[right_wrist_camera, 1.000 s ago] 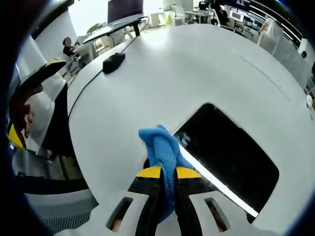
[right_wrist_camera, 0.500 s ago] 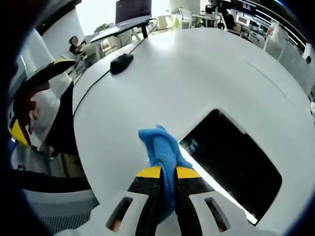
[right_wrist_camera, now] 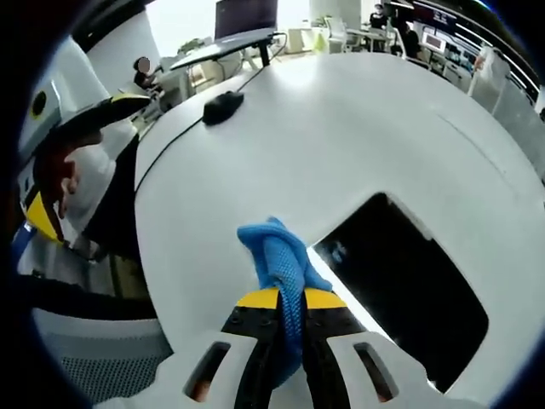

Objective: Wipe the mirror surface with the cleaning cloth until all visible marks leave the cleaned area.

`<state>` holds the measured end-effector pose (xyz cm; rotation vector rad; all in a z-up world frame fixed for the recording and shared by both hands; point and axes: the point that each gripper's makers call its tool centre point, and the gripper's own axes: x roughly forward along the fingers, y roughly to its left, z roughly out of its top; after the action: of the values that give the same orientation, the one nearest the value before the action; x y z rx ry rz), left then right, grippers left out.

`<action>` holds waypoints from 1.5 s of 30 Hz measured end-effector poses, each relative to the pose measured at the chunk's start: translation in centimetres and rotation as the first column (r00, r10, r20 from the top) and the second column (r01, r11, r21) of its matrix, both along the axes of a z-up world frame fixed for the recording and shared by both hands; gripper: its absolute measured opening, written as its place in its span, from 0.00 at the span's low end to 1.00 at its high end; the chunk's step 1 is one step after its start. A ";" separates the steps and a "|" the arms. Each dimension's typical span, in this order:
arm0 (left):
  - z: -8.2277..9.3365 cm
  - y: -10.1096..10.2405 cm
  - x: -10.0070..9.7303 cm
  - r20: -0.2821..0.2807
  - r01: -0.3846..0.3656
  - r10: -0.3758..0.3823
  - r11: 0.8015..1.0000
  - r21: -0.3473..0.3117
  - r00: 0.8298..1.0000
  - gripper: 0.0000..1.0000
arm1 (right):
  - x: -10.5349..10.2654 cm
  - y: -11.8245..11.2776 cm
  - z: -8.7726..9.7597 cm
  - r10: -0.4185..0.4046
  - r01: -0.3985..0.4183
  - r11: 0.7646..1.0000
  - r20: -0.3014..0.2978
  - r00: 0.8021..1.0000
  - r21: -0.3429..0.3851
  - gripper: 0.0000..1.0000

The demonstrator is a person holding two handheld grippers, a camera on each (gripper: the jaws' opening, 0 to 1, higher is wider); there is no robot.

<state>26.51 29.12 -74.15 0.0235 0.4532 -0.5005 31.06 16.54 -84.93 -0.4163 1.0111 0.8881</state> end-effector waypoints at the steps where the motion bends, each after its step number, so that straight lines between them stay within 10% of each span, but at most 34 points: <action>1: 0.0 -0.1 0.1 0.000 0.002 -0.002 1.000 -0.001 1.000 1.00 | 0.0 0.0 0.0 0.002 -0.002 1.000 0.000 1.000 0.001 0.04; 45: -0.4 -1.0 1.5 -0.024 0.048 -0.048 0.999 0.010 0.999 1.00 | 0.8 -0.1 0.0 0.076 -0.075 0.997 -0.048 0.996 0.021 0.03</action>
<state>28.00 28.14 -74.57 0.0382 0.4797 -0.5465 31.85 16.43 -84.92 -0.4209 1.0365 0.9788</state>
